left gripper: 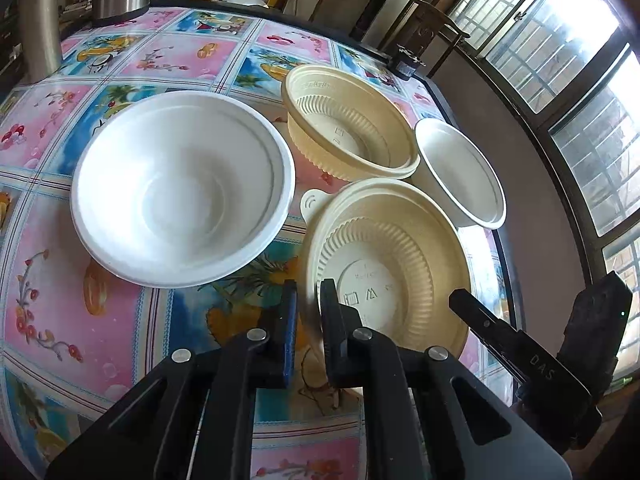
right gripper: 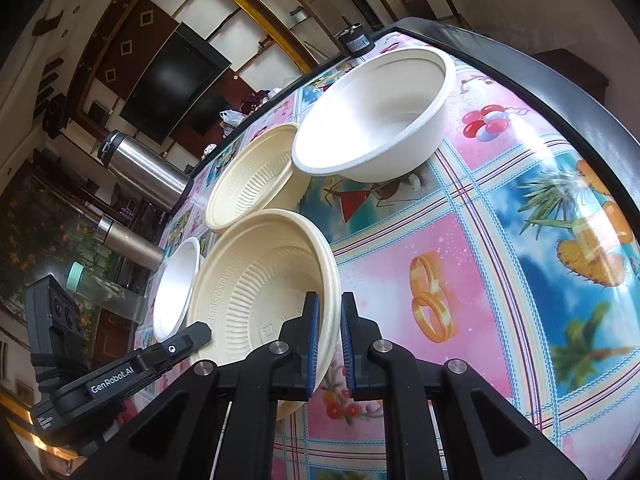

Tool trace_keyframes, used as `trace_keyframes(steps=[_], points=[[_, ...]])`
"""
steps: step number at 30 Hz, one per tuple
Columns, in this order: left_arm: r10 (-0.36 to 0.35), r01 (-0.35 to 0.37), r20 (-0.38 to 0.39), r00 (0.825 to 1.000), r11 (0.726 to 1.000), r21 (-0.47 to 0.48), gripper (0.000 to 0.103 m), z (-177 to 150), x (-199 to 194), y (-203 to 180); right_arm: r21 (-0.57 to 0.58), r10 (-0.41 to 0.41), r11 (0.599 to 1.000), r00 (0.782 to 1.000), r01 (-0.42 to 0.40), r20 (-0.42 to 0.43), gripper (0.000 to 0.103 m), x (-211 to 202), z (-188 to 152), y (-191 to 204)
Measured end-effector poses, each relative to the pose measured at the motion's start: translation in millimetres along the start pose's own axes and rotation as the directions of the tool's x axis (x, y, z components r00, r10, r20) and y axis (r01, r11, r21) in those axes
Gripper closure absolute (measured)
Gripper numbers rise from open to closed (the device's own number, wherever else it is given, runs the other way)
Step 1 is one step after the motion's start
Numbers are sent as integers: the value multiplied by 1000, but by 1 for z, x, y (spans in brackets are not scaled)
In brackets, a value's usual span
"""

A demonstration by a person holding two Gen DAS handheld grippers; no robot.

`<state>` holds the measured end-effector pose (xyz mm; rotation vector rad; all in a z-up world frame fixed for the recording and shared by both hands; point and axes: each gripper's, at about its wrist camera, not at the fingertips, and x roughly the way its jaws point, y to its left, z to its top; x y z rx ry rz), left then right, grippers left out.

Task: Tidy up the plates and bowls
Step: 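Grasp the rim of the large cream ribbed bowl with the right tool, then lift the cream bowl and carry it to the plate stack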

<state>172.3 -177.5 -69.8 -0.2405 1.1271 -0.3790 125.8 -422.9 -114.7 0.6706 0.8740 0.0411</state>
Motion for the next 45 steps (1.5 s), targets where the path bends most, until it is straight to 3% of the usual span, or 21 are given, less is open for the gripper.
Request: trace_keyframes(steps=[10, 19, 27, 36, 45], points=[[0, 0, -1, 1000, 1000, -9, 94, -17, -20, 20, -22, 29, 999, 1000, -29, -4, 93, -7, -15, 15], [45, -43, 68, 997, 999, -26, 94, -47, -66, 67, -121, 80, 989, 997, -81, -14, 93, 1, -56, 64], [90, -78, 152, 984, 993, -84, 94, -73, -116, 124, -258, 149, 956, 989, -140, 15, 93, 5, -103, 128], [184, -145, 281, 942, 978, -153, 94, -106, -195, 190, -323, 262, 912, 965, -254, -21, 93, 11, -158, 207], [302, -201, 356, 884, 935, -292, 94, -139, -264, 270, -458, 322, 818, 937, -348, -138, 94, 26, -207, 316]])
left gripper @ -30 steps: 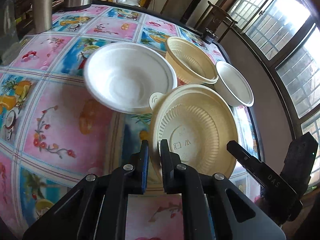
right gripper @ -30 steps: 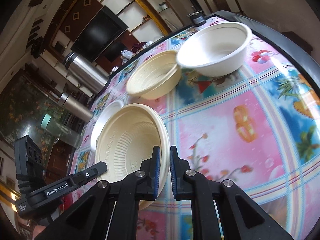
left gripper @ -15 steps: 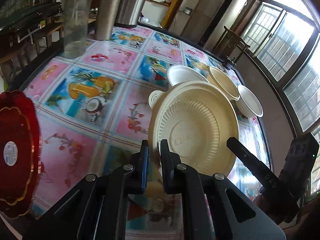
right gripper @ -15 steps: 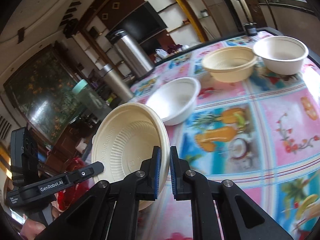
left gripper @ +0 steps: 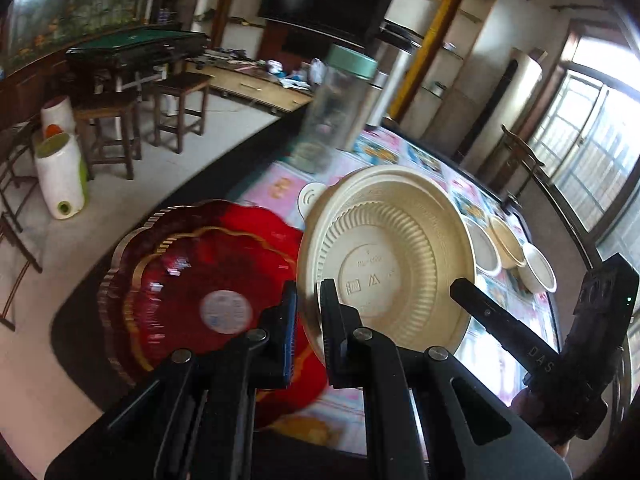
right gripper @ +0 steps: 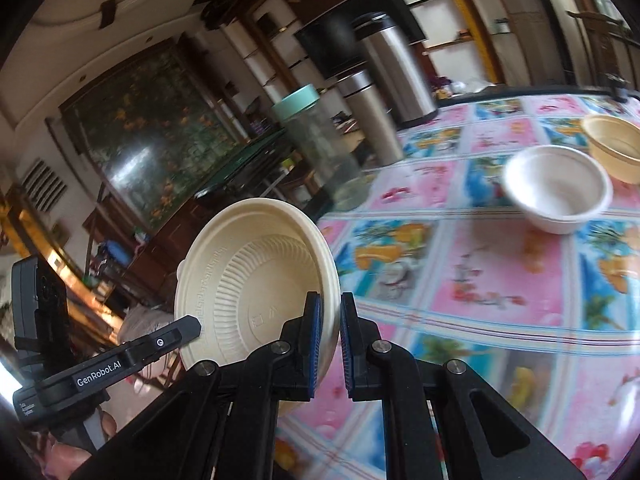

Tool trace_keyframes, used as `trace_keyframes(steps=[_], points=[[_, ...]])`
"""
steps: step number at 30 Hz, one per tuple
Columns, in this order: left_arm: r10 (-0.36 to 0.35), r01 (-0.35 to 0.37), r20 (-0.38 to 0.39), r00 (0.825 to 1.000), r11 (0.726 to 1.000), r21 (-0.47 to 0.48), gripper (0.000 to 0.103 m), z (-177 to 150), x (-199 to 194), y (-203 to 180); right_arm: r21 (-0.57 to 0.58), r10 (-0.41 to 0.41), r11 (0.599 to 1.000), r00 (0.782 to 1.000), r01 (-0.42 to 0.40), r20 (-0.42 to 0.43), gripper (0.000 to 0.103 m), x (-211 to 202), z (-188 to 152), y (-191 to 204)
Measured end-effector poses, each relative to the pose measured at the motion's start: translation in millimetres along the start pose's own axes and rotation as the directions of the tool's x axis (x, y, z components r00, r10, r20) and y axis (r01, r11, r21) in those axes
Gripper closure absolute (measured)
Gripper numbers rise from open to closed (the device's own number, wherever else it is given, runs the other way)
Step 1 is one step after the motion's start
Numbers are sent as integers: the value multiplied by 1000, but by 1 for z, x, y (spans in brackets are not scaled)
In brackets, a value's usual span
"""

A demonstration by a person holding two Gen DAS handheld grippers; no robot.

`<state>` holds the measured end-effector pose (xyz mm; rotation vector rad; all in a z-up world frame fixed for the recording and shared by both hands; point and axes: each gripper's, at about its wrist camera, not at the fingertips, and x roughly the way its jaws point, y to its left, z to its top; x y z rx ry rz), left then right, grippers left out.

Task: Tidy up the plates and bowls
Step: 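Lift the cream bowl and carry it to the plate stack, then set the cream bowl onto the red plates and open the right tool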

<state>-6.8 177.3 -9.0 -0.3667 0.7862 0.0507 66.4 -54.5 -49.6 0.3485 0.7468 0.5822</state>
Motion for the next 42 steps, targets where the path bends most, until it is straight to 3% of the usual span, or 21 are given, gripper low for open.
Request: trace_keyframes(steps=[7, 13, 26, 36, 37, 41, 42], points=[[94, -94, 1, 996, 995, -46, 94, -4, -7, 46, -80, 5, 997, 996, -12, -94, 93, 42, -9, 54], [193, -193, -57, 980, 981, 13, 91, -13, -1, 55, -164, -59, 986, 986, 33, -157, 93, 57, -17, 85], [262, -255, -133, 956, 965, 70, 89, -21, 18, 61, -188, -123, 979, 958, 76, -258, 93, 86, -23, 81], [329, -314, -137, 934, 942, 118, 88, -22, 24, 58, -207, -151, 974, 948, 93, -281, 93, 101, -28, 79], [340, -325, -133, 931, 938, 123, 86, -22, 23, 58, -210, -151, 973, 948, 93, -280, 92, 102, -28, 79], [367, -354, -114, 923, 928, 116, 57, -19, 18, 64, -204, -134, 976, 953, 80, -272, 87, 102, -26, 77], [374, -363, -100, 922, 925, 111, 55, -18, 15, 65, -208, -130, 975, 956, 75, -264, 86, 101, -26, 76]])
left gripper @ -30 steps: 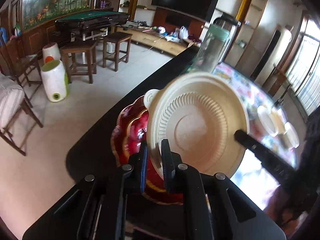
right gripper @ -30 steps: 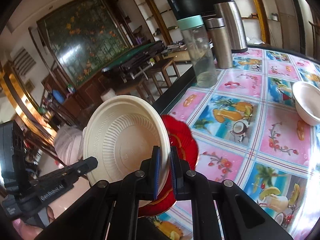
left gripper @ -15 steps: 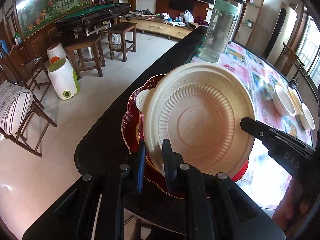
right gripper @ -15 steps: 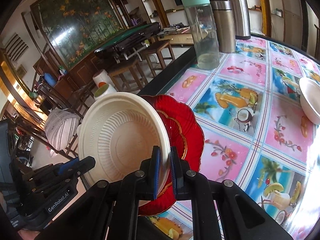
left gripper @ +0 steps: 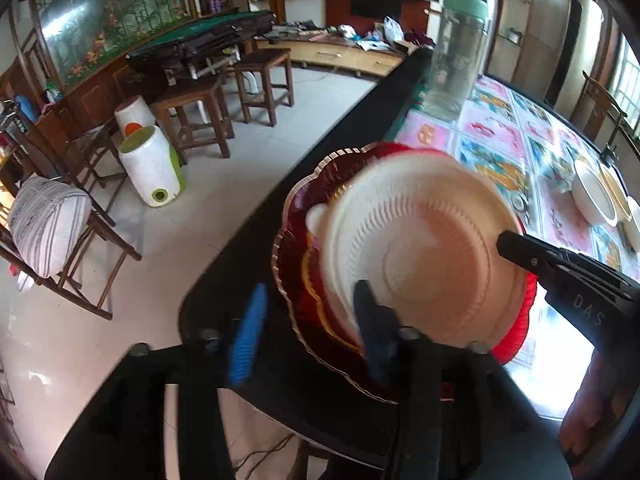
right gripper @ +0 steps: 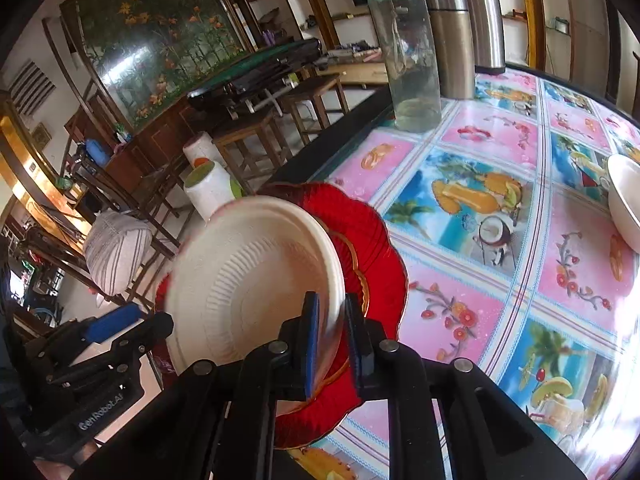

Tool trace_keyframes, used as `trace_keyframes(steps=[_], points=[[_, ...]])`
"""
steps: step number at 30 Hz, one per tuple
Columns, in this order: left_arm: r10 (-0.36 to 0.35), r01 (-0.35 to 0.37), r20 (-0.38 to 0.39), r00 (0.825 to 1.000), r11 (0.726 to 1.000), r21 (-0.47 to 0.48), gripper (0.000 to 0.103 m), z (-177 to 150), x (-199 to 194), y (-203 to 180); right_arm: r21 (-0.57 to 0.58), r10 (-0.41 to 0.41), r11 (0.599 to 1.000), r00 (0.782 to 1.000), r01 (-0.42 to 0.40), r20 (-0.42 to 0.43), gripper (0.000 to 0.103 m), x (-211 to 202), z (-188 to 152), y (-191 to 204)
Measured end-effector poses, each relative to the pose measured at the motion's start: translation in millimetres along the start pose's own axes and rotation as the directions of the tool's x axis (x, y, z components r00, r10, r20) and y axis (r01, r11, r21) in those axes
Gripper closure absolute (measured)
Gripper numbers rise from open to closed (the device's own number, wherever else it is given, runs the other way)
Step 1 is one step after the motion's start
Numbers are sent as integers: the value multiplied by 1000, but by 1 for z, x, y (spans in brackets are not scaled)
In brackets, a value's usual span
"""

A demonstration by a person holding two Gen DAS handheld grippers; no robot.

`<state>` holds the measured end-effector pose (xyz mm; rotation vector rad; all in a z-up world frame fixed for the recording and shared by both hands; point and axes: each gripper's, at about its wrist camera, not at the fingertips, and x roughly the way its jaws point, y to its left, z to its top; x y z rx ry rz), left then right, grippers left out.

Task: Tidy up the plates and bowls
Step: 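Set the cream bowl onto the red plates and open the right tool, then move the right tool to the small white bowl and grasp its rim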

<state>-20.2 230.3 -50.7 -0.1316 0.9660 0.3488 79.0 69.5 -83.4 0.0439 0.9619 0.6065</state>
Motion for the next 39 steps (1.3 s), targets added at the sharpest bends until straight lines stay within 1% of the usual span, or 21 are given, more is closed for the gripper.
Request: trace_keyframes(steps=[1, 2, 4, 6, 9, 12, 14, 17, 20, 22, 25, 29, 31, 34, 36, 39], points=[[10, -10, 17, 1000, 1000, -6, 55, 1, -3, 2, -8, 1, 1000, 1000, -1, 9, 79, -2, 0, -1], [21, -20, 33, 999, 1000, -10, 54, 2, -7, 4, -11, 9, 1000, 1000, -9, 24, 69, -5, 1, -2], [29, -28, 63, 998, 999, -21, 54, 4, -14, 6, -9, 40, 999, 995, -39, 86, 62, -19, 3, -7], [17, -14, 87, 996, 1000, -28, 51, 6, -21, 7, -15, 41, 999, 986, -39, 160, 61, -35, 4, -14], [-12, 15, 117, 993, 1000, -24, 46, 5, -28, 3, -11, -8, 1000, 967, 11, 254, 58, -56, 3, -31], [-34, 34, 135, 990, 999, 3, 43, 5, -33, -8, -13, -65, 997, 953, 72, 297, 57, -67, -2, -51], [-57, 54, 142, 988, 998, 29, 42, 4, -35, -18, 1, -93, 995, 950, 97, 300, 57, -70, -6, -67], [-99, 91, 133, 986, 994, 68, 42, 3, -37, -37, 38, -104, 994, 950, 97, 294, 57, -74, -13, -89], [-143, 128, 118, 983, 984, 127, 36, -2, -37, -63, 69, -122, 992, 954, 107, 273, 57, -74, -22, -109], [-167, 146, 106, 980, 972, 185, 35, -7, -37, -86, 81, -133, 990, 957, 116, 257, 57, -73, -28, -118], [-188, 162, 82, 979, 953, 254, 35, -12, -36, -117, 82, -150, 988, 954, 133, 260, 57, -78, -33, -125], [-215, 191, 37, 976, 925, 329, 35, -21, -32, -153, 78, -186, 982, 949, 172, 255, 53, -83, -41, -134], [-217, 195, 20, 976, 911, 364, 35, -25, -29, -170, 93, -195, 980, 950, 177, 244, 53, -86, -44, -143], [-228, 215, -15, 974, 893, 395, 35, -28, -24, -191, 131, -222, 972, 946, 195, 235, 52, -92, -48, -157], [-232, 227, -37, 972, 888, 400, 35, -28, -19, -202, 152, -250, 964, 941, 219, 229, 52, -96, -51, -167], [-248, 254, -67, 966, 882, 396, 35, -21, -12, -219, 173, -291, 951, 932, 258, 213, 47, -102, -55, -182]])
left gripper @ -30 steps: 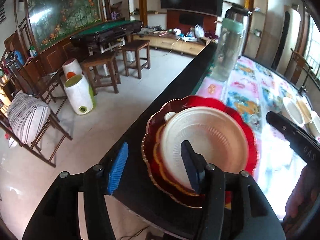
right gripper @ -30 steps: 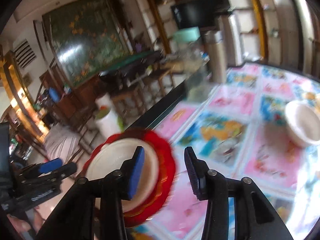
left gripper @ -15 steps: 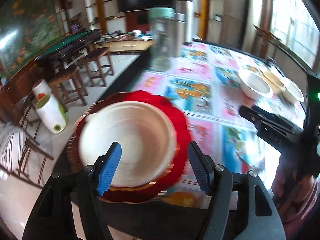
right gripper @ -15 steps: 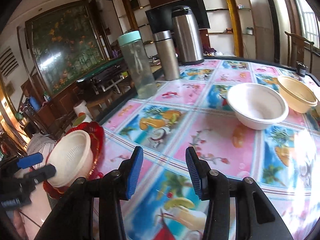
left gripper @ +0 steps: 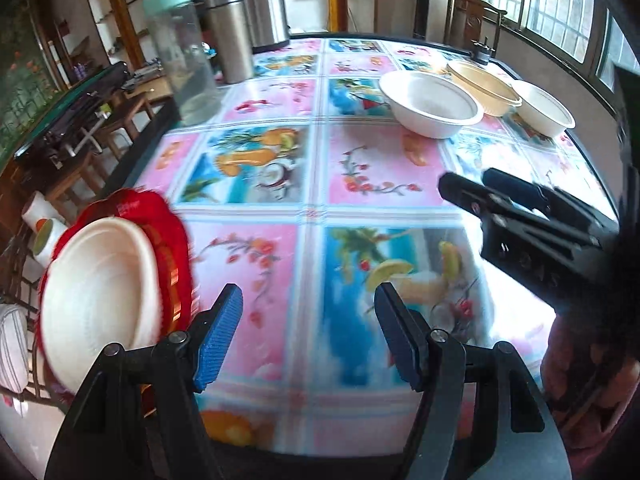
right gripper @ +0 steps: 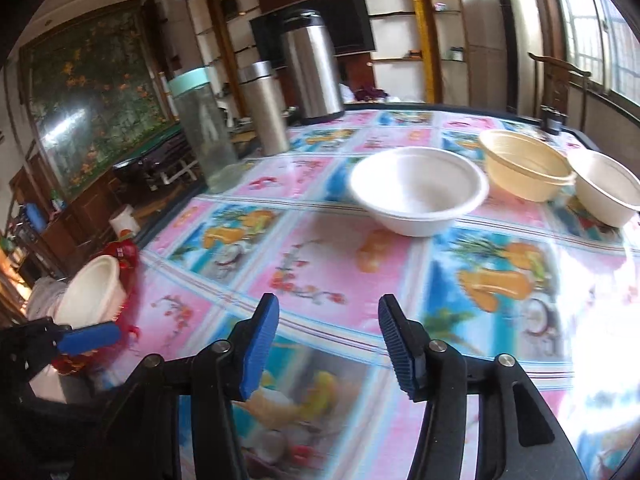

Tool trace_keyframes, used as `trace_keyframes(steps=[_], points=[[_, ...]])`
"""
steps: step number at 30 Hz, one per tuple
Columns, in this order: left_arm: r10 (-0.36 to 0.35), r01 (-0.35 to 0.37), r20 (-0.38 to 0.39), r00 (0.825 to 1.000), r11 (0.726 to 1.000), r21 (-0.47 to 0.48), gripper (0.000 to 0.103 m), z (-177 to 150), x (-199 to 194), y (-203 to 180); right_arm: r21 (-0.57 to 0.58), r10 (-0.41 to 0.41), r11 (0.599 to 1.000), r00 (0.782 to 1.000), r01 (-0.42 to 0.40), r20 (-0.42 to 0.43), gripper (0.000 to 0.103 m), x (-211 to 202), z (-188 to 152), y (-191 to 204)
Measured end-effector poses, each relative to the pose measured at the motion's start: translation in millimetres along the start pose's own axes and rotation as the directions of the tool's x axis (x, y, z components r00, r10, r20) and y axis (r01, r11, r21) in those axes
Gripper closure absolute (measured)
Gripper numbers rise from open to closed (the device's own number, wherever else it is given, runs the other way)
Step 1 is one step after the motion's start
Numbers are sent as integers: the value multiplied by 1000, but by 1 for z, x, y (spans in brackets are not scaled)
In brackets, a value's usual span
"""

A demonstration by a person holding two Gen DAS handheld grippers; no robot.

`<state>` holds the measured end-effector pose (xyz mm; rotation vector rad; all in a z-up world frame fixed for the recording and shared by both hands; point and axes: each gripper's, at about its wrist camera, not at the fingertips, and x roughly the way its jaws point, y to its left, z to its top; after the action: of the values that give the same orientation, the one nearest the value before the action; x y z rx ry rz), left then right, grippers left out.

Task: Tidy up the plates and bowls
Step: 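Move the right tool to the small white bowl and grasp its rim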

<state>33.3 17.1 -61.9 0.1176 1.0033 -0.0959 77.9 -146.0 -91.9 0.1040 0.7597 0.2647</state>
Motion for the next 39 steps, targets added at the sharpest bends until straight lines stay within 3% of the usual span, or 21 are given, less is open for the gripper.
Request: trace_keyframes(steps=[7, 13, 18, 22, 24, 28, 36, 39], points=[[-96, 89, -61, 993, 990, -107, 35, 45, 25, -4, 53, -43, 998, 999, 43, -13, 41, -10, 20, -49], [-108, 91, -73, 991, 973, -212, 35, 97, 41, 3, 183, -69, 980, 997, 74, -36, 33, -11, 77, -98], [-111, 87, -82, 990, 963, -254, 35, 144, 53, -3, 372, -30, 924, 986, 89, -161, 33, 23, 111, -139], [-90, 59, -112, 990, 965, -254, 35, 171, 74, -14, 464, -15, 881, 986, 93, -168, 33, 50, 113, -157], [-89, 52, -140, 986, 967, -247, 35, 178, 87, -20, 469, -6, 879, 986, 85, -168, 33, 58, 109, -160], [-138, 84, -188, 972, 959, -271, 35, 181, 112, -30, 513, 103, 858, 984, -14, -145, 33, 67, 104, -168], [-154, 94, -190, 970, 952, -292, 35, 181, 125, -38, 514, 122, 858, 977, -16, -173, 34, 86, 100, -164], [-158, 96, -190, 969, 949, -300, 35, 181, 129, -38, 519, 109, 855, 978, -2, -175, 40, 91, 100, -164]])
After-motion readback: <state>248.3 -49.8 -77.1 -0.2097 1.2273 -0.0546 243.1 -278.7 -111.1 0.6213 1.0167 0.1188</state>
